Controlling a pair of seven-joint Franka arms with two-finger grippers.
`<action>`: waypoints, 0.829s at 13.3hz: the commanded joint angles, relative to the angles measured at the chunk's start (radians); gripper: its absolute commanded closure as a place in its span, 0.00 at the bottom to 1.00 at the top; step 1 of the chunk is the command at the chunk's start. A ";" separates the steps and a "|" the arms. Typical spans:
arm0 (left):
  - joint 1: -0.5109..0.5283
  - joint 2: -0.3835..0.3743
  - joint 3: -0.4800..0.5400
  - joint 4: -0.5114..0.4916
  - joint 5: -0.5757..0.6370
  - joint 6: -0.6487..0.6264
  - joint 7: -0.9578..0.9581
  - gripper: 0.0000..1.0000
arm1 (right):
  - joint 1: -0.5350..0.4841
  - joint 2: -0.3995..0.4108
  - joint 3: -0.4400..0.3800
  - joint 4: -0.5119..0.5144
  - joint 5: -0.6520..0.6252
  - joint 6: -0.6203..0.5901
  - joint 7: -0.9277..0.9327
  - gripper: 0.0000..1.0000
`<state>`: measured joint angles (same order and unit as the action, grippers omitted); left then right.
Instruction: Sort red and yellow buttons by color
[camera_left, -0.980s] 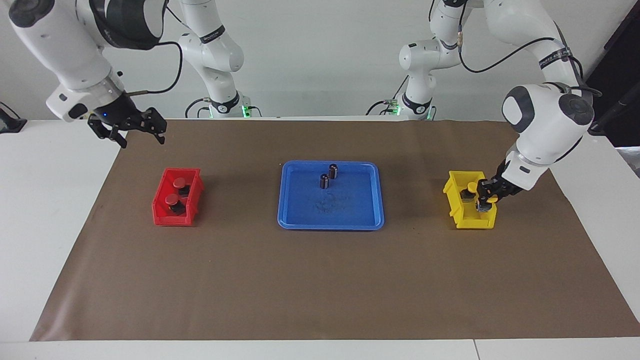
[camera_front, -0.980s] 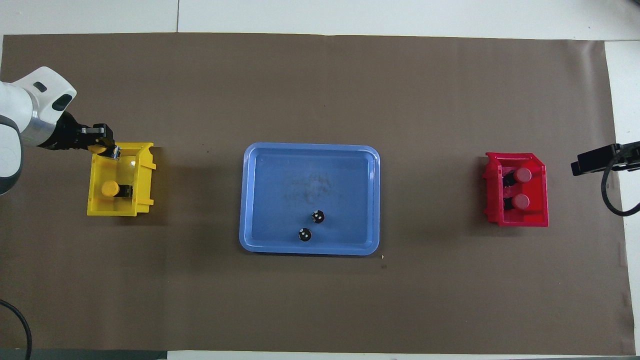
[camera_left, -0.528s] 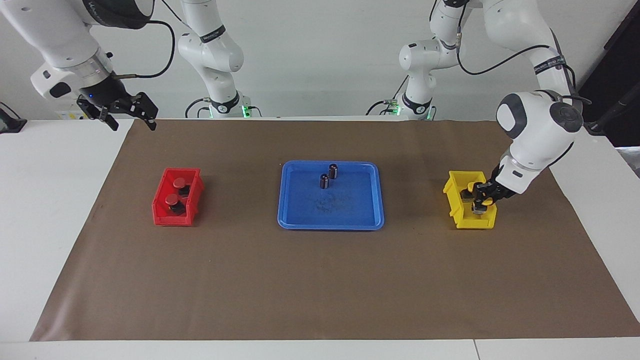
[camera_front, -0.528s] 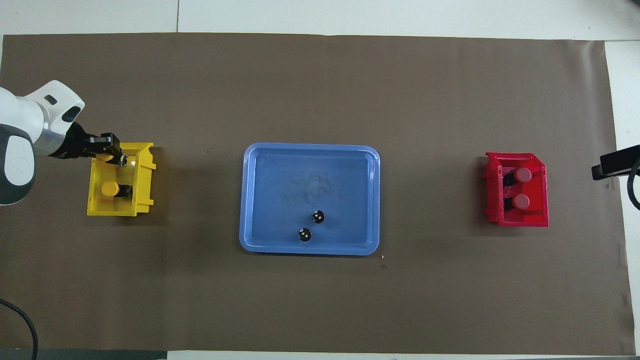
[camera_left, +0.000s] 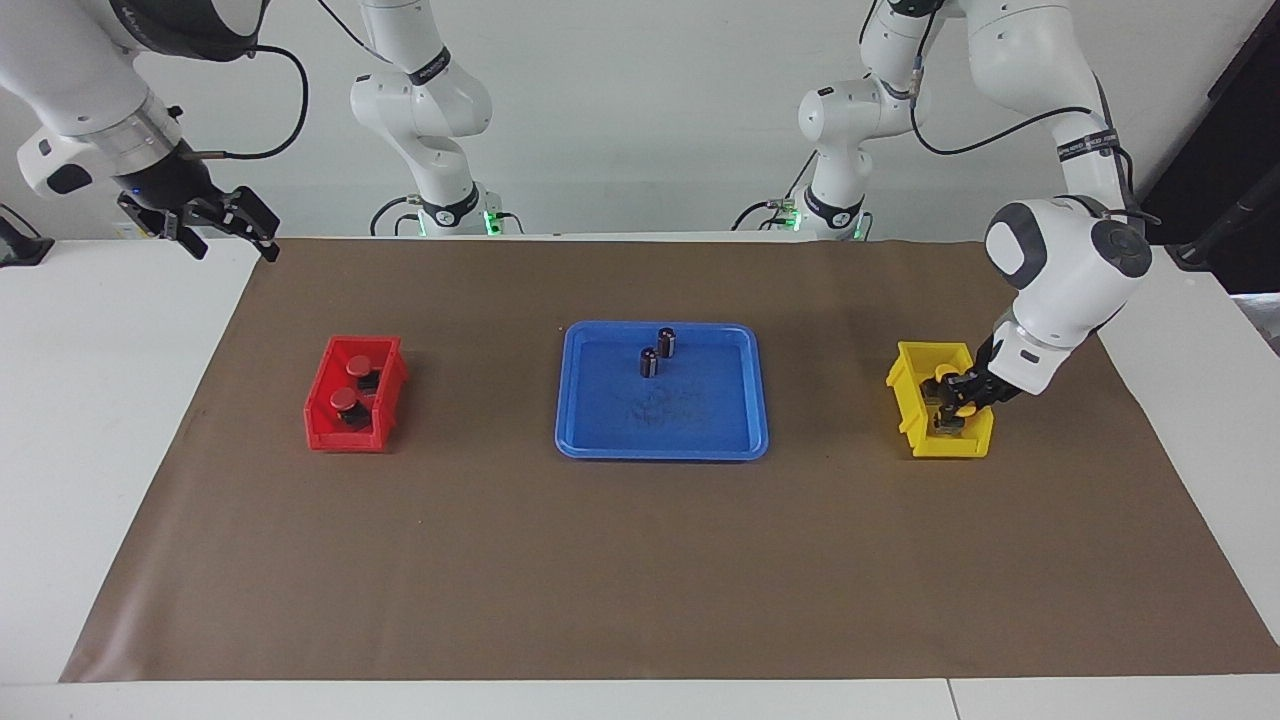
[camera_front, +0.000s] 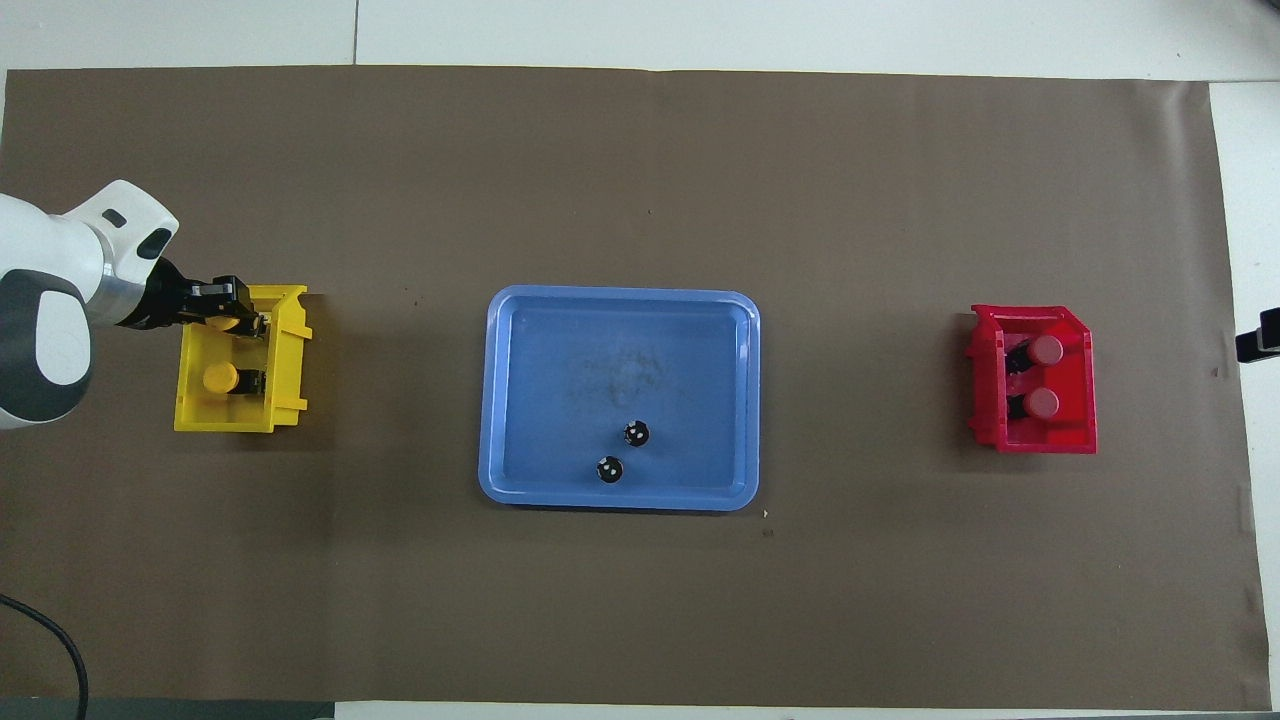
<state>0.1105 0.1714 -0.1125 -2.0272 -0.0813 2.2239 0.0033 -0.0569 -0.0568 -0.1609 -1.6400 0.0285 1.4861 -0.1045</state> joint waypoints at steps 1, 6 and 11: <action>0.000 -0.003 0.002 -0.033 -0.031 0.045 0.023 0.95 | 0.017 0.005 0.004 0.017 -0.018 -0.013 0.023 0.01; 0.003 -0.001 0.001 -0.015 -0.031 0.026 0.018 0.39 | 0.067 0.006 0.011 0.034 -0.068 0.019 0.023 0.00; 0.001 -0.016 0.002 0.109 -0.035 -0.162 0.015 0.20 | 0.088 0.012 0.012 0.034 -0.068 0.016 0.049 0.01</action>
<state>0.1108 0.1742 -0.1120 -1.9934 -0.0849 2.1763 0.0032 0.0297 -0.0566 -0.1506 -1.6201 -0.0287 1.4983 -0.0692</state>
